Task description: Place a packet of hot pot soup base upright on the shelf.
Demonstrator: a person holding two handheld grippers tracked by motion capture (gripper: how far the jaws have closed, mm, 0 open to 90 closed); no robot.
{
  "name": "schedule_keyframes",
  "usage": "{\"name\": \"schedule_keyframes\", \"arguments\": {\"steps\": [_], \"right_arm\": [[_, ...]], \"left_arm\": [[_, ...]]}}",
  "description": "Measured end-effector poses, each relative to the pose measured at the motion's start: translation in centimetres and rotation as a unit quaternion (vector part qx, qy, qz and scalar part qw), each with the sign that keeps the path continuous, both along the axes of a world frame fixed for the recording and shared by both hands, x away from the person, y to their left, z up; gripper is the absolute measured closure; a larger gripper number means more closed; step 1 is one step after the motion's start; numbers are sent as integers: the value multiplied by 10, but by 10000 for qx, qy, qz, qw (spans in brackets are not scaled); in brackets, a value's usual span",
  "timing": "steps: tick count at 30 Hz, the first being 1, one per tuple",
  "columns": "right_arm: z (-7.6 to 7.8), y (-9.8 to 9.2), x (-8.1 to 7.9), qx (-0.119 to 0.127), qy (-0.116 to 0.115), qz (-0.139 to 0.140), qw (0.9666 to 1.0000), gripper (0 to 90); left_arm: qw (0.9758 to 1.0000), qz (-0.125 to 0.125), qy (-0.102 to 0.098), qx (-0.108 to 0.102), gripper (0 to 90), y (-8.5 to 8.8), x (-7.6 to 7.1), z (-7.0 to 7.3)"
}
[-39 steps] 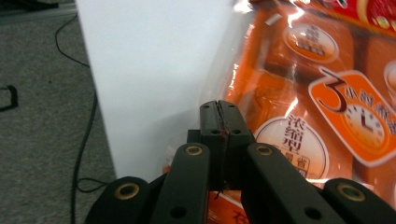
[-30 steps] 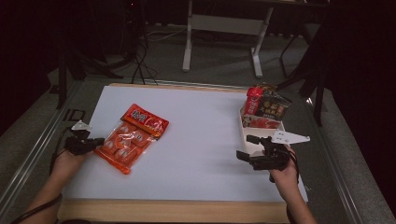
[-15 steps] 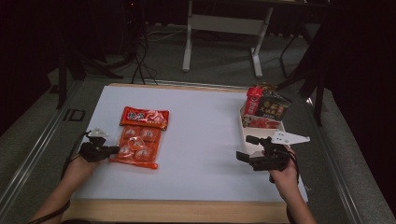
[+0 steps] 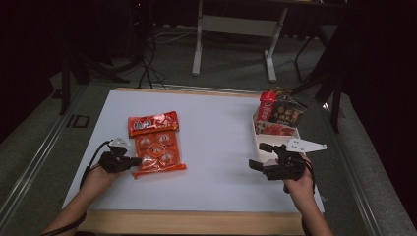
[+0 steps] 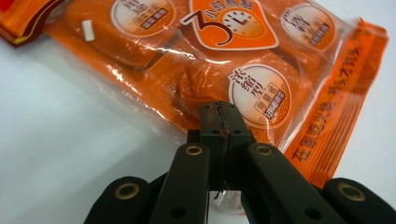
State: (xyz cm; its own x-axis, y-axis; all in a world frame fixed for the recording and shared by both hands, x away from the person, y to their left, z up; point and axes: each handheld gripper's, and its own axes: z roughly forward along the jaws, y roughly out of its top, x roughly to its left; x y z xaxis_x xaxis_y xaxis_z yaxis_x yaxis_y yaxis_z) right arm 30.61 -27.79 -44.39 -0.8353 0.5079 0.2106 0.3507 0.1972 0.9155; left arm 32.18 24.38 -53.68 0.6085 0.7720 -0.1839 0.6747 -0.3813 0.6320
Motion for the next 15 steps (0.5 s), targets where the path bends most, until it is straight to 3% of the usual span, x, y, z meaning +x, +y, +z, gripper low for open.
{"name": "schedule_keyframes", "arguments": {"steps": [2,8,12,15], "right_arm": [[0,0,0,9,-2,-1,10000,149],[0,0,0,-8,-20,-39,10000,149],[0,-1,0,-5,-36,-65,10000,149],[1,-3,-1,15,-55,-90,9999,149]], "left_arm": [[9999,-47,34,-110,899,-3,1,-1],[9999,-87,-28,-142,899,-5,3,-1],[9998,95,-175,-93,898,-1,7,1],[9987,419,-245,-164,898,9,19,5]]}}
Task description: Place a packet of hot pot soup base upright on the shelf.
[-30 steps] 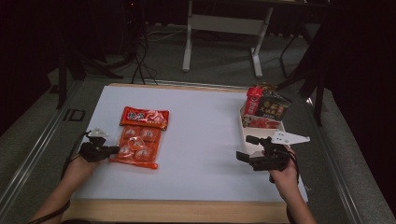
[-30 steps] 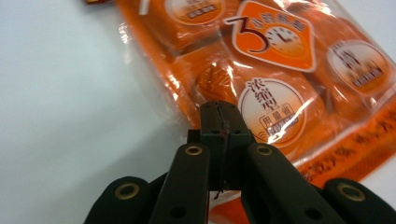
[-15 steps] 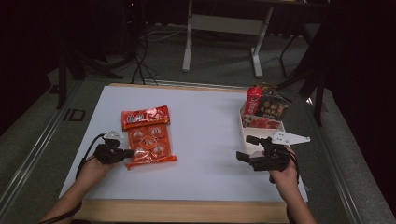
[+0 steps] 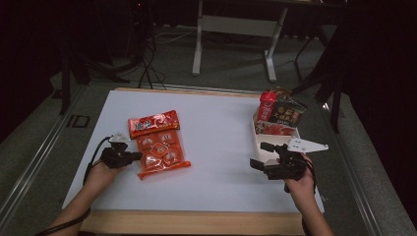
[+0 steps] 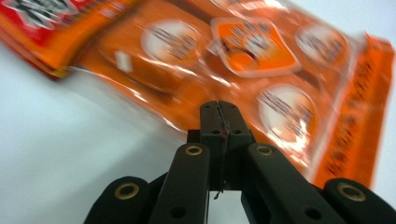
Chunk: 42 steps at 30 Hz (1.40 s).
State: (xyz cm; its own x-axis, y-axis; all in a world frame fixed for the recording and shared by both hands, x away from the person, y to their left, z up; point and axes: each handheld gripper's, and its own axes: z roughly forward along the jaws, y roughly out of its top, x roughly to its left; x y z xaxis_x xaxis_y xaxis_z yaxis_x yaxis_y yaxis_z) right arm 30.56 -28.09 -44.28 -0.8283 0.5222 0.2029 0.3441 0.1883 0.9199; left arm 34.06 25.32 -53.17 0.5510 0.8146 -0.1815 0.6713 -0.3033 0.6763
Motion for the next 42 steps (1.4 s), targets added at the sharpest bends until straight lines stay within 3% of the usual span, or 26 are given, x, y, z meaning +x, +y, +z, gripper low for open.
{"name": "schedule_keyframes", "arguments": {"steps": [5,13,21,33,42], "right_arm": [[0,-1,0,6,-23,-15,10000,149],[-1,-1,0,25,-17,-28,10000,149],[-2,-1,-1,39,-12,-29,10000,149],[-2,1,0,-1,-6,-2,10000,149],[-2,0,0,20,15,-13,10000,149]], "left_arm": [[9995,311,5,-30,898,9,17,-4],[9990,450,-17,-65,898,10,30,-12],[9994,328,-15,96,899,2,35,-10],[9998,179,88,93,899,-6,40,-8],[9998,-130,76,124,899,-37,52,-7]]}}
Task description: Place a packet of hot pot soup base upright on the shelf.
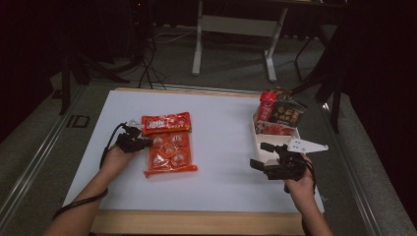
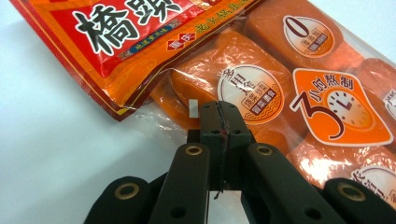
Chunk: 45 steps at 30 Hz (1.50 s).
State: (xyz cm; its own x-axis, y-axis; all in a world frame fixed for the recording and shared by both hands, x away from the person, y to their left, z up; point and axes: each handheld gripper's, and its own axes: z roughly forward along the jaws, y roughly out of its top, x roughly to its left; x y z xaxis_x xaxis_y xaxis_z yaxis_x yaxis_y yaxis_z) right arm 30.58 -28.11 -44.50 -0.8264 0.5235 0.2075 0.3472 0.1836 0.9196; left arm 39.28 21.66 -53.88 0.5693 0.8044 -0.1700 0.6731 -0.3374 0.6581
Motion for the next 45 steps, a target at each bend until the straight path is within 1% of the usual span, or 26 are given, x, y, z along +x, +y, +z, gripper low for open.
{"name": "schedule_keyframes", "arguments": {"steps": [3,6,11,18,22,24,26,29,30,32,33,34,36,38,41,44,45], "right_arm": [[0,0,-1,7,6,7,10000,149],[0,0,-2,-17,-8,12,10000,149],[0,0,-2,-20,-13,22,10000,149],[0,-1,-2,-21,-17,23,10000,149],[0,-1,-2,-24,-19,18,10000,149],[0,-1,-2,-29,-19,17,10000,149],[0,-1,-2,-19,-10,25,10000,149],[0,-1,-2,-23,-23,28,10000,149],[0,-1,-2,-26,-31,30,10000,149],[0,-1,-2,-29,-18,22,10000,149],[0,-1,-2,-34,-19,20,10000,149],[0,-1,-2,-35,-17,17,10000,149],[0,-1,-2,-35,-22,20,10000,149],[0,-1,-3,-55,-44,16,10000,149],[0,0,-3,-88,-53,25,9999,149],[0,1,-4,-121,-61,40,9999,149],[0,2,-4,-126,-69,43,9999,149]], "left_arm": [[10000,-73,-7,-34,899,-8,2,0],[9998,-174,-7,15,899,-16,5,0],[9995,-318,-12,-7,899,-31,8,0],[9984,-553,-20,-72,899,-56,10,-1],[9978,-663,16,-30,899,-68,10,0],[9972,-741,-16,26,899,-74,10,1],[9965,-833,8,41,899,-79,11,1],[9960,-892,8,2,899,-87,10,1],[9958,-916,18,18,899,-89,10,1],[9948,-1013,18,40,899,-94,9,2],[9945,-1049,33,-3,899,-97,8,2],[9935,-1140,28,-32,899,-100,6,2],[9928,-1194,-6,15,899,-105,4,2],[9926,-1211,-56,49,899,-106,4,2],[9928,-1194,-58,-117,898,-102,4,0],[9934,-1124,-85,-207,884,-99,2,1],[9931,-1148,-77,-210,875,-99,1,1]]}}
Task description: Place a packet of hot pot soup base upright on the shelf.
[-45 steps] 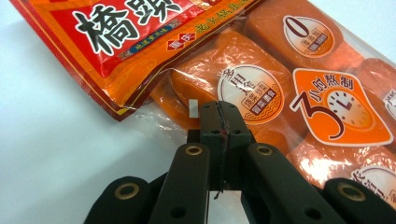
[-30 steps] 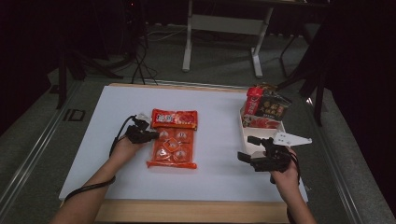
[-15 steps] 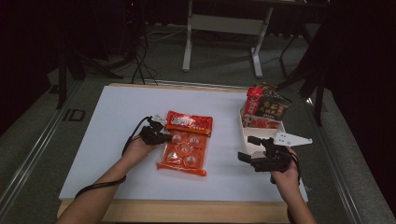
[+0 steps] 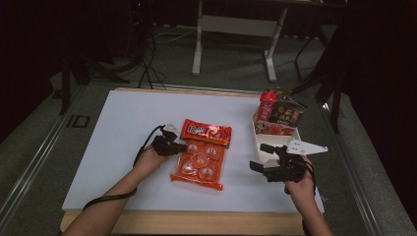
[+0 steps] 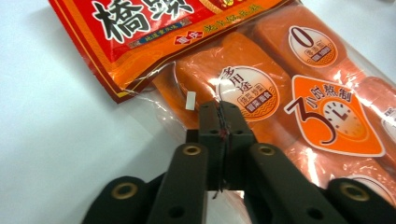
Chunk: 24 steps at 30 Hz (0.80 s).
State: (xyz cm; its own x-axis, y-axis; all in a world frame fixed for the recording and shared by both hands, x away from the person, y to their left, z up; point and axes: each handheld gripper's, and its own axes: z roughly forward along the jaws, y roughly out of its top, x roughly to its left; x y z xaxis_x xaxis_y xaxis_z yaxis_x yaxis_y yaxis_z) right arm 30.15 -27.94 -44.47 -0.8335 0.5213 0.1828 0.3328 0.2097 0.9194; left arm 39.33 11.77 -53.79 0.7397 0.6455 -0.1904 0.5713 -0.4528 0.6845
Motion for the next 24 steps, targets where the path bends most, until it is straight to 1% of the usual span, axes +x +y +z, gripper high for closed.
{"name": "schedule_keyframes", "arguments": {"steps": [1,3,5,7,9,10,11,12,13,14,15,17,18,19,21,22,23,24], "right_arm": [[0,0,0,-4,-8,-3,10000,149],[0,-1,0,14,10,-4,10000,149],[0,-1,1,1,11,-14,10000,149],[0,-1,1,10,7,-16,10000,149],[0,-1,0,11,-4,-29,10000,149],[0,-1,0,18,-5,-29,10000,149],[1,-1,0,21,-3,-30,10000,149],[1,-1,0,21,-3,-30,10000,149],[1,-1,0,17,-2,-31,10000,149],[1,-1,0,19,-5,-29,10000,149],[1,-1,0,19,-4,-25,10000,149],[1,-1,0,11,-10,-17,10000,149],[0,0,0,14,0,-16,10000,149],[0,0,1,4,7,-15,10000,149],[0,0,1,-7,12,-9,10000,149],[0,1,1,-12,13,-6,10000,149],[0,1,1,-20,12,-4,10000,149],[0,1,1,-20,12,-4,10000,149]], "left_arm": [[9999,-42,-33,93,875,0,-2,1],[9999,-139,-24,93,876,0,-7,3],[9996,-222,-25,189,878,0,-13,6],[9995,-284,23,167,880,4,-19,9],[9992,-321,55,213,890,9,-27,12],[9992,-343,108,191,890,11,-31,12],[9989,-374,154,218,895,13,-35,12],[9989,-374,154,218,895,13,-35,12],[9985,-424,176,297,895,16,-42,12],[9981,-480,231,300,895,17,-46,11],[9980,-496,234,316,895,19,-50,11],[9979,-532,273,260,895,21,-56,11],[9975,-588,320,215,895,21,-58,12],[9975,-589,326,234,896,20,-60,12],[9959,-703,302,489,896,15,-63,10],[9959,-683,280,515,896,13,-64,8],[9965,-646,324,421,897,14,-63,6],[9965,-646,324,421,897,14,-63,6]]}}
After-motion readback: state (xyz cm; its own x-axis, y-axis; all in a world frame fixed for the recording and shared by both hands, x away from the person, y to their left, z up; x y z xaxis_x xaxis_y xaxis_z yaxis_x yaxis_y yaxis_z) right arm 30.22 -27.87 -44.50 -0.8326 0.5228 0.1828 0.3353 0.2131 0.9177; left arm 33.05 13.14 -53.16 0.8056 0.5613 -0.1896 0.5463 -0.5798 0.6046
